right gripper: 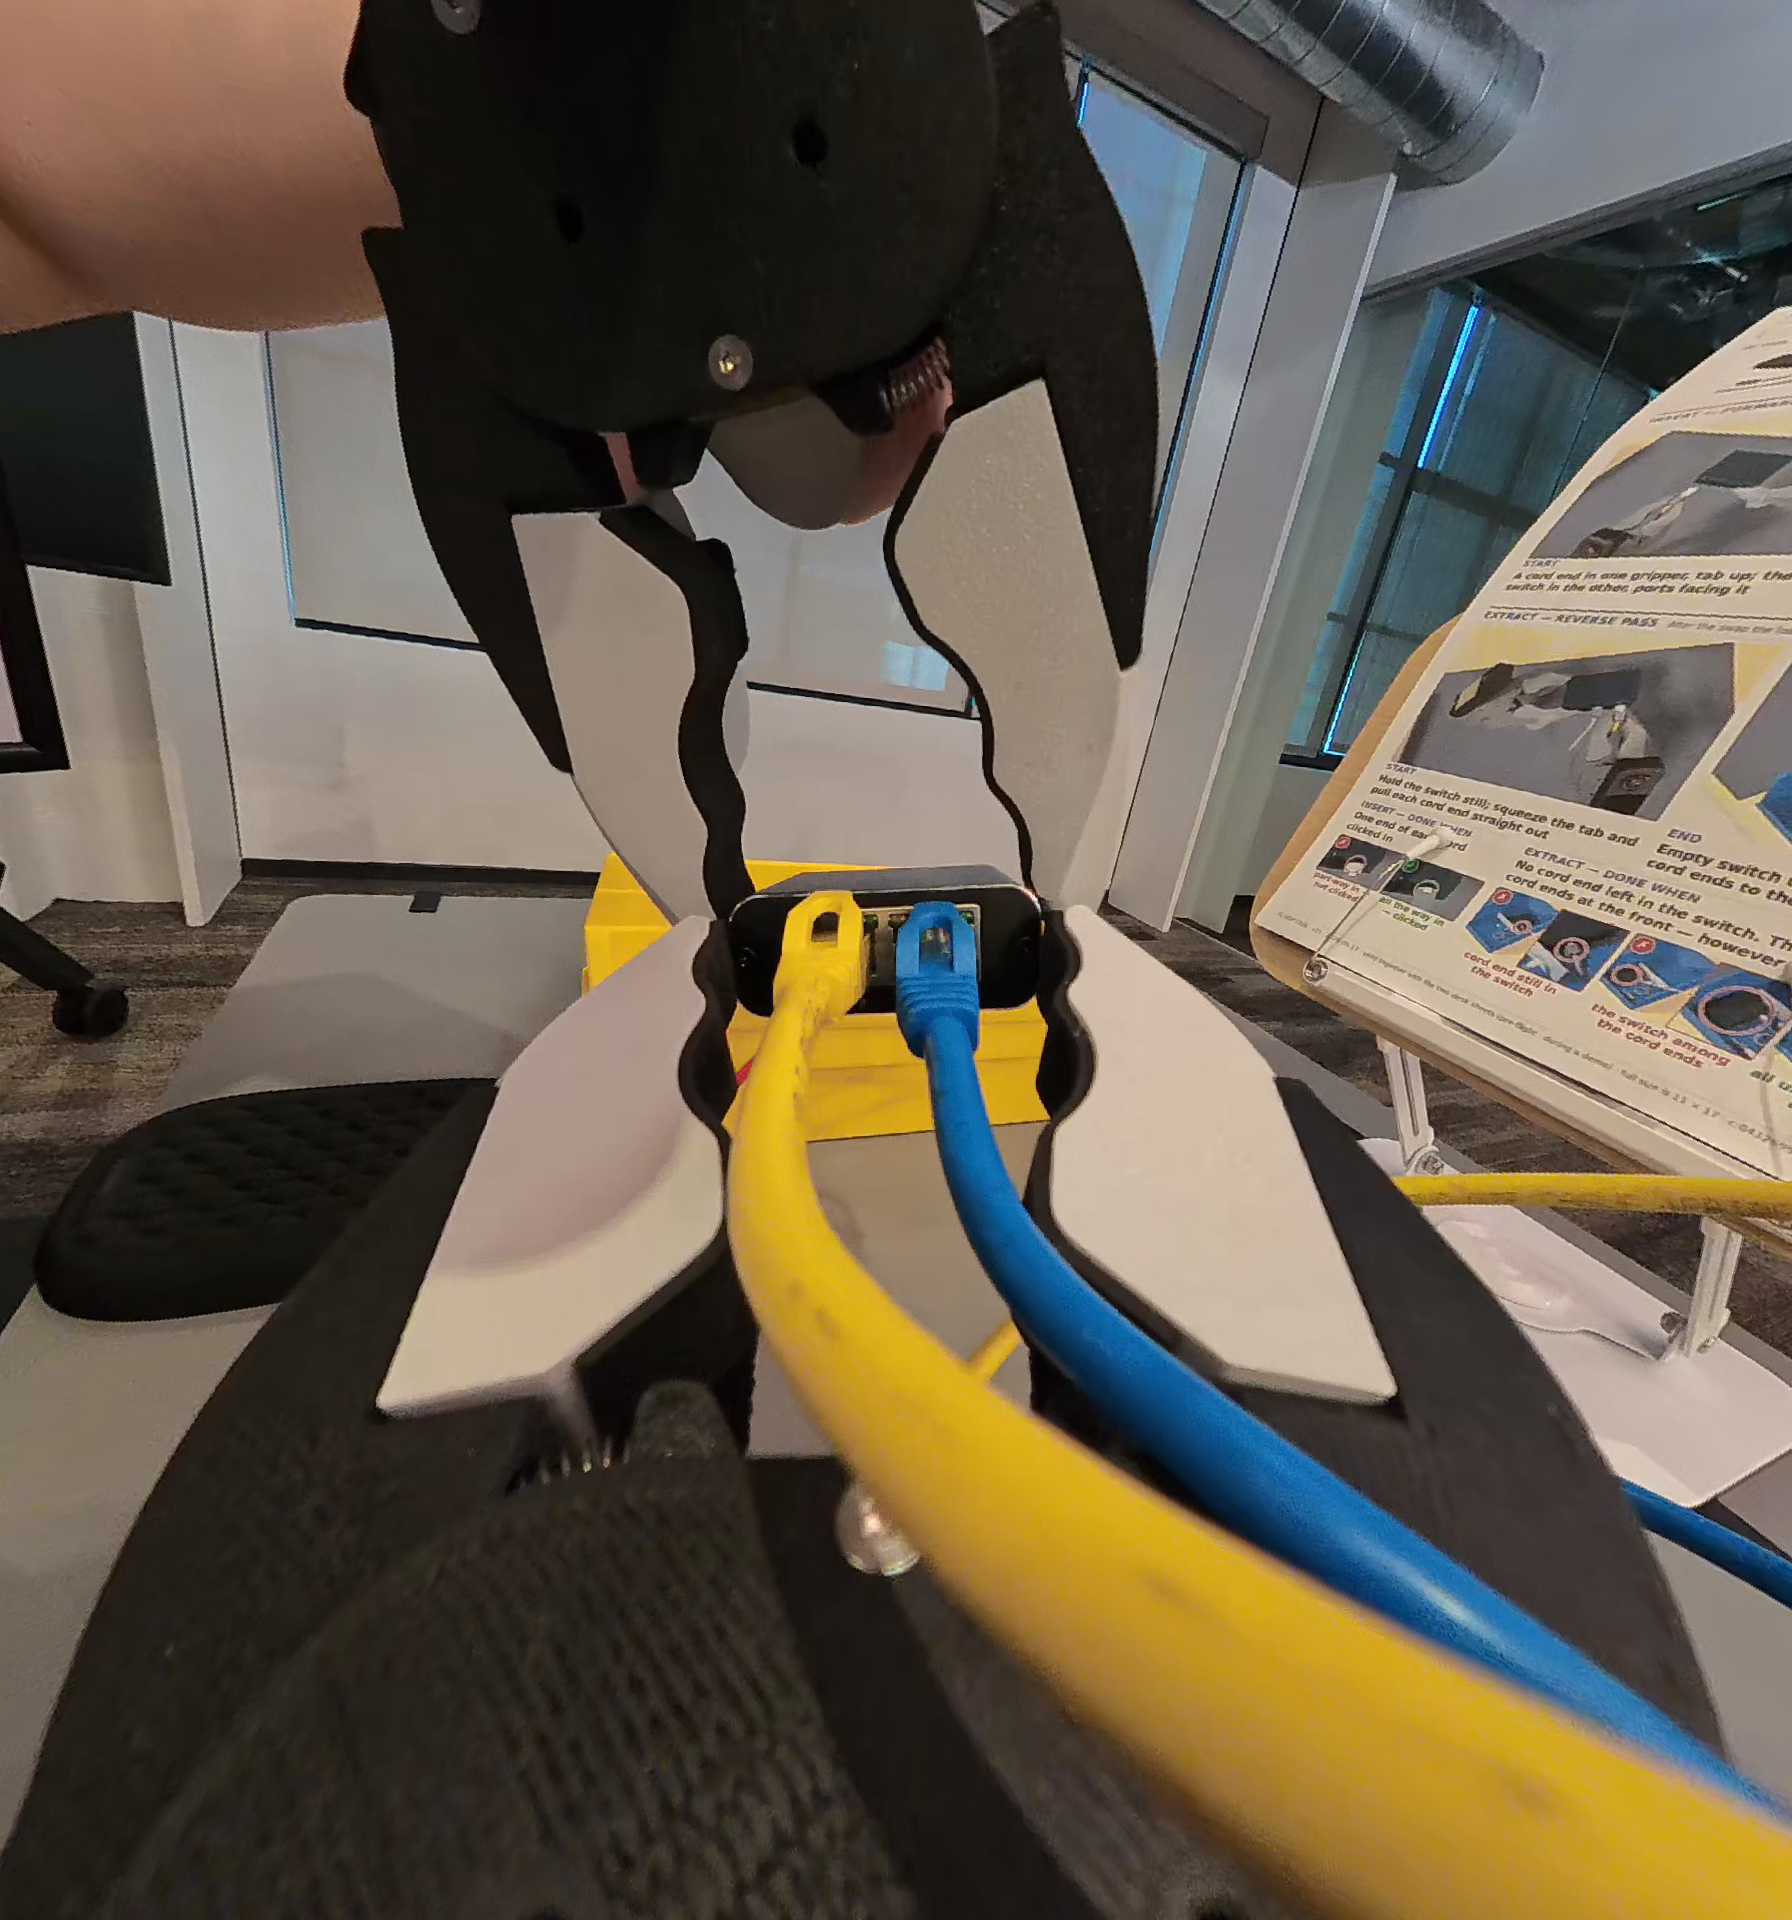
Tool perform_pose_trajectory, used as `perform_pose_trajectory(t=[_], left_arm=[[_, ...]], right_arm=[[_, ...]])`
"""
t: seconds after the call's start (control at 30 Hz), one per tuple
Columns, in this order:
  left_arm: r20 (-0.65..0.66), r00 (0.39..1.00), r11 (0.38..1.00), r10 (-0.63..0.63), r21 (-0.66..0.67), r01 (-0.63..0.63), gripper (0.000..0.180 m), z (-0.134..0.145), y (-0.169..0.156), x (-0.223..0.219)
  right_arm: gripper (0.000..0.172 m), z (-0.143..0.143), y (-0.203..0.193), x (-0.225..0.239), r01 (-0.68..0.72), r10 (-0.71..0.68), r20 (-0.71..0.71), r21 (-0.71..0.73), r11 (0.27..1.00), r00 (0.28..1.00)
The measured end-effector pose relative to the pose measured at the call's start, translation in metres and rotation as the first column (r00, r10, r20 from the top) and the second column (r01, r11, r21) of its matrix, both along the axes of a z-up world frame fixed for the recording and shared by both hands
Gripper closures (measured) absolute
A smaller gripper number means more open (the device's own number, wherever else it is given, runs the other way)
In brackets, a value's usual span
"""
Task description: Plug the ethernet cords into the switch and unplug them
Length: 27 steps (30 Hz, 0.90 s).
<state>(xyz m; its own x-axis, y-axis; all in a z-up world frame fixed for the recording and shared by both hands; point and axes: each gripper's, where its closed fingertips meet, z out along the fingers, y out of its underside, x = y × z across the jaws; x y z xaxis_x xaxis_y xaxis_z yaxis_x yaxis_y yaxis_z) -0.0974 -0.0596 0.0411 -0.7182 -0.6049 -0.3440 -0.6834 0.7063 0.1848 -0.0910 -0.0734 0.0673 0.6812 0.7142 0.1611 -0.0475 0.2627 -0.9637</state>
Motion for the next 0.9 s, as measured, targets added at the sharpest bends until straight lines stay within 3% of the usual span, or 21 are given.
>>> perform_pose_trajectory(t=[0.17, 0.33, 0.43, 0.63, 0.7, 0.77, 0.83, 0.9], left_arm=[[-0.023, 0.999, 0.998, -0.025, 0.063, 0.026, 0.115, -0.006, 0.009, -0.006], [0.038, 0.999, 0.999, -0.029, 0.033, 0.028, 0.115, -0.01, 0.01, -0.002], [0.088, 0.996, 1.0, 0.013, 0.022, -0.015, 0.102, -0.005, 0.016, -0.001], [0.327, 0.934, 0.977, 0.142, -0.195, -0.08, 0.088, 0.012, 0.015, -0.003], [0.462, 0.861, 0.955, 0.213, -0.283, -0.084, 0.079, 0.027, 0.019, -0.002], [0.607, 0.723, 0.901, 0.33, -0.432, -0.048, 0.083, 0.048, 0.019, -0.004], [0.674, 0.542, 0.786, 0.502, -0.617, 0.041, 0.09, 0.067, 0.013, -0.013], [0.64, 0.396, 0.615, 0.658, -0.76, 0.207, 0.101, 0.075, -0.003, -0.024]], right_arm=[[0.114, 0.003, -0.003, 0.001, -0.007, 0.007, 0.002, 0.016, 1.0, 1.0], [0.114, 0.0, -0.001, 0.003, -0.003, 0.003, 0.006, 0.004, 1.0, 1.0], [0.114, 0.003, -0.003, 0.004, -0.017, 0.017, -0.016, 0.004, 1.0, 1.0], [0.114, 0.005, -0.002, 0.008, -0.011, 0.011, -0.034, 0.005, 1.0, 0.999], [0.114, 0.006, -0.002, 0.009, -0.009, 0.01, -0.043, 0.003, 1.0, 0.999], [0.114, 0.006, 0.001, 0.012, 0.012, -0.012, -0.05, 0.003, 1.0, 0.999], [0.114, 0.007, 0.004, 0.016, 0.031, -0.03, -0.068, 0.005, 1.0, 0.997], [0.113, 0.009, 0.007, 0.02, 0.051, -0.05, -0.085, 0.012, 0.999, 0.995]])
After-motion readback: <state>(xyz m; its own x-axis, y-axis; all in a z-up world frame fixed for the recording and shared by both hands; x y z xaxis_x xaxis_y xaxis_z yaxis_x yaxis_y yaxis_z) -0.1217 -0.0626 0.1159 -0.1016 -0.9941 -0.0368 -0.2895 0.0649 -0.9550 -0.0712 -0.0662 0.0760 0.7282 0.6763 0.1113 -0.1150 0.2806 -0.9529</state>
